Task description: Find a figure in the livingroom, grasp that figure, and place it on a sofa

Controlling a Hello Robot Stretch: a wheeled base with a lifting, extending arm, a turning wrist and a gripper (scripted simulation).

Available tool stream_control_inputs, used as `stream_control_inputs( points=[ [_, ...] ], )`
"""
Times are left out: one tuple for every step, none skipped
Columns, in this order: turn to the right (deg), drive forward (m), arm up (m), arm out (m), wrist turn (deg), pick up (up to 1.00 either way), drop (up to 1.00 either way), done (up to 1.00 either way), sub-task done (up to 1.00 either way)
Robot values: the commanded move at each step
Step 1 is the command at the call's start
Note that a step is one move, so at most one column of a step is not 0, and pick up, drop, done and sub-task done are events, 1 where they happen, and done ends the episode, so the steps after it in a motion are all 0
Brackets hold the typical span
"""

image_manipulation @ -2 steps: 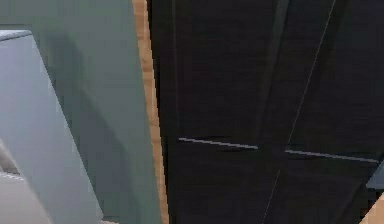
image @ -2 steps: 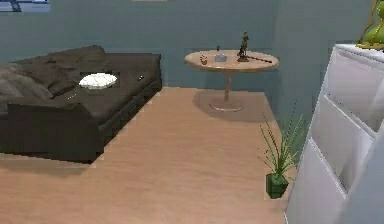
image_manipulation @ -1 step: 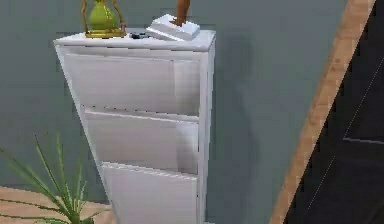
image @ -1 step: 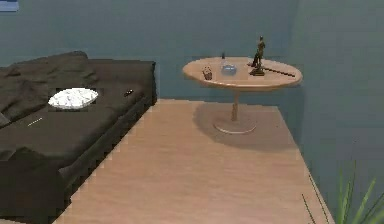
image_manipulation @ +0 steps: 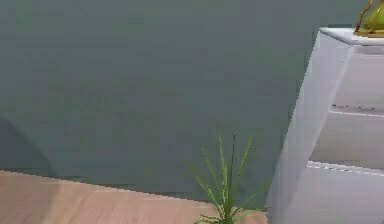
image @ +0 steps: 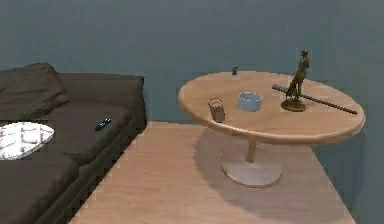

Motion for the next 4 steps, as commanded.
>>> stream_control_inputs(
  points=[
    [45.0,0.0,0.0,0.0,0.0,0.0,0.0,0.0,0.0],
    [0.0,0.7,0.0,0.0,0.0,0.0,0.0,0.0,0.0],
    [-45.0,0.0,0.0,0.0,0.0,0.0,0.0,0.0,0.0],
    [-45.0,0.0,0.0,0.0,0.0,0.0,0.0,0.0,0.0]
  ],
)
